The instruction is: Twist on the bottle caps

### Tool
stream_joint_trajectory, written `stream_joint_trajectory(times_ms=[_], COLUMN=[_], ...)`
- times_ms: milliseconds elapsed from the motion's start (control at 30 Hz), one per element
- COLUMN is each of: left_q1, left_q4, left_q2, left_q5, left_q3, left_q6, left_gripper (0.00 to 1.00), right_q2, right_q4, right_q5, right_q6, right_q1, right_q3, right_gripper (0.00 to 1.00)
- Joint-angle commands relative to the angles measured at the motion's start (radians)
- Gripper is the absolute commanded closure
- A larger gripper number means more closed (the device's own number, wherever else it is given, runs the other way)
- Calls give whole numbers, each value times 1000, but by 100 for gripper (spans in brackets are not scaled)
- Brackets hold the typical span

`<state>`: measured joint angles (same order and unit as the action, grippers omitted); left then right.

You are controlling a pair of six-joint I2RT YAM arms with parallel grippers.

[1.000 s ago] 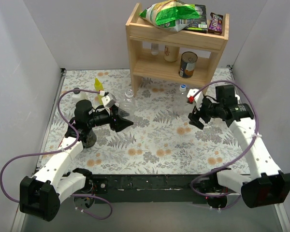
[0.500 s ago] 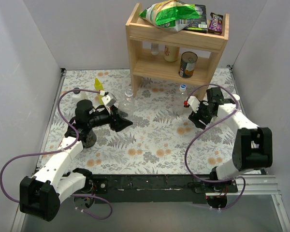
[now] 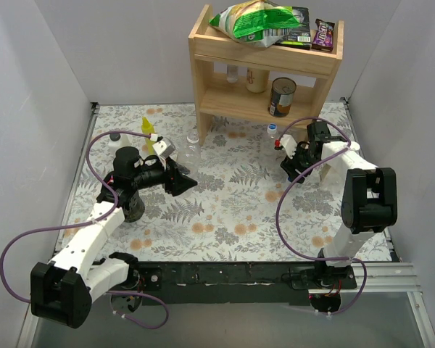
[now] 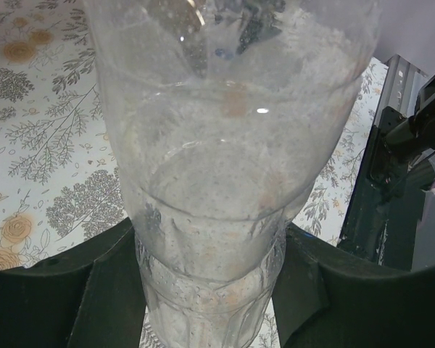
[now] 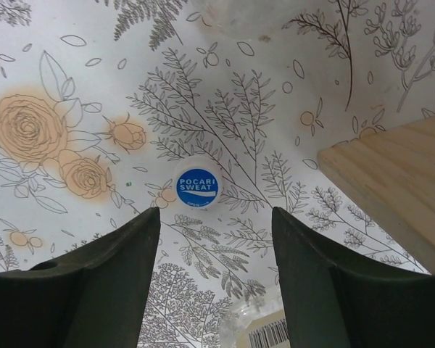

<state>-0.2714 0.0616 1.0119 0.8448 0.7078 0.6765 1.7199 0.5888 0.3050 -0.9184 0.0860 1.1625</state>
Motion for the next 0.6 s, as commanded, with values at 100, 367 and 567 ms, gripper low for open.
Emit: stream_joint_trajectory(times_ms=[100, 367, 567], left_q1=[11, 14, 15], left_q4=[14, 15, 27], left_q2=[4, 11, 19], left_q5=[-15, -21, -27], left_q3=[41, 39, 45], left_q6=[-25, -28, -34], left_gripper=[100, 100, 100], right_q2=[66, 95, 116], right_q4=[32, -6, -9], right_q5=[57, 59, 55], right_q6=[3, 21, 15], right_q1=[-5, -2, -3], right_q3=[42, 42, 43], right_gripper=[34, 40, 49])
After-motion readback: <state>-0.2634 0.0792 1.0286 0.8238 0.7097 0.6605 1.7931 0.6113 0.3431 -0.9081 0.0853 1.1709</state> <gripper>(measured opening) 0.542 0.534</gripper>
